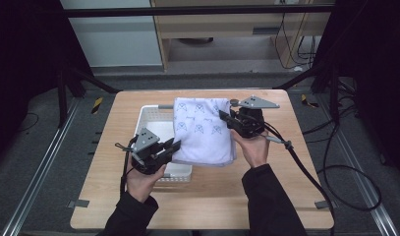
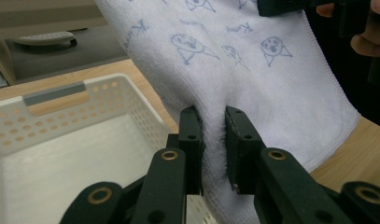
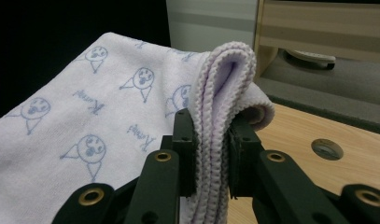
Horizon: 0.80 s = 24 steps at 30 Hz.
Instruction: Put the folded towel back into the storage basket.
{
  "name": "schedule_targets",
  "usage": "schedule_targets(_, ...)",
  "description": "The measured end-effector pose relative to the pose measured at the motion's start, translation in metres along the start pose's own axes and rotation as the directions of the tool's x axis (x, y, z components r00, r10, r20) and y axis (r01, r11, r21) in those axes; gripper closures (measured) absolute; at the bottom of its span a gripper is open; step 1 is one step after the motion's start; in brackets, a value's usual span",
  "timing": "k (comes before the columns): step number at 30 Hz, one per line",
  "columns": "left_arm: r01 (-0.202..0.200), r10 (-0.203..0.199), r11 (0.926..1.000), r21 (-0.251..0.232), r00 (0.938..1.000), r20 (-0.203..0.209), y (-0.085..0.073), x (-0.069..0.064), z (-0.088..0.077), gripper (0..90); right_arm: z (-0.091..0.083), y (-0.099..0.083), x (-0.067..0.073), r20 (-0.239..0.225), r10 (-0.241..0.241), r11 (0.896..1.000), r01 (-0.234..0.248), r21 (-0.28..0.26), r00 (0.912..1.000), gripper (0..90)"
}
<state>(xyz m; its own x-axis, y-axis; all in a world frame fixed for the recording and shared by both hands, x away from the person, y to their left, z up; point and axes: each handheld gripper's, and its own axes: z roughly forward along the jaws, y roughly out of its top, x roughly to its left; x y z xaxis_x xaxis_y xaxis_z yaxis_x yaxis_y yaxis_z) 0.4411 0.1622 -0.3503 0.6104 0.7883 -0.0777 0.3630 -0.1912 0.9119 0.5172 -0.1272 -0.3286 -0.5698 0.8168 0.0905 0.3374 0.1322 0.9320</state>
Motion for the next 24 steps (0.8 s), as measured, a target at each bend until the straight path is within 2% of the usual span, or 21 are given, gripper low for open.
schedule_targets(14, 0.024, -0.024, 0.9997, -0.01, 0.9993, -0.03, -0.007, 0.025, -0.014, 77.0, 0.028, 0.006, 0.019, -0.029, 0.001, 1.0, -0.001, 0.0, 0.9996, 76.4)
schedule_targets(24, 0.038, -0.037, 0.9993, 0.004, 0.9978, -0.055, -0.012, 0.044, -0.024, 77.0, 0.049, 0.01, 0.033, -0.05, -0.003, 1.0, 0.003, 0.008, 0.9988, 76.4)
